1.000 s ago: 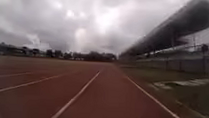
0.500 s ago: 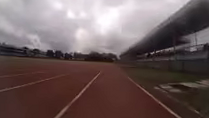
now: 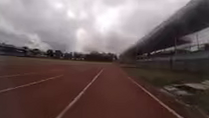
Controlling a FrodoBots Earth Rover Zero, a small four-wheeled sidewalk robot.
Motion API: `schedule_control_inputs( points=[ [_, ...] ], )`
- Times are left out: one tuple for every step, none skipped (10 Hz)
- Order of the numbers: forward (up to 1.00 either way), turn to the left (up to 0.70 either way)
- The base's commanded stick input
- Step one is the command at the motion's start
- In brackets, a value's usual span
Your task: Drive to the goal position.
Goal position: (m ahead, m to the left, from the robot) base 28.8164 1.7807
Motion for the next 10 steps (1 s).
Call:
schedule_control_inputs(
  points=[
    [0.7,-0.02],
    [0.7,0.0],
    [0.7,0.0],
    [0.7,0.0],
    [0.7,0.0],
    [0.7,0.0],
    [0.7,0.0],
    [0.7,0.0],
    [0.7,0.0],
    [0.7,0.0]
  ],
)
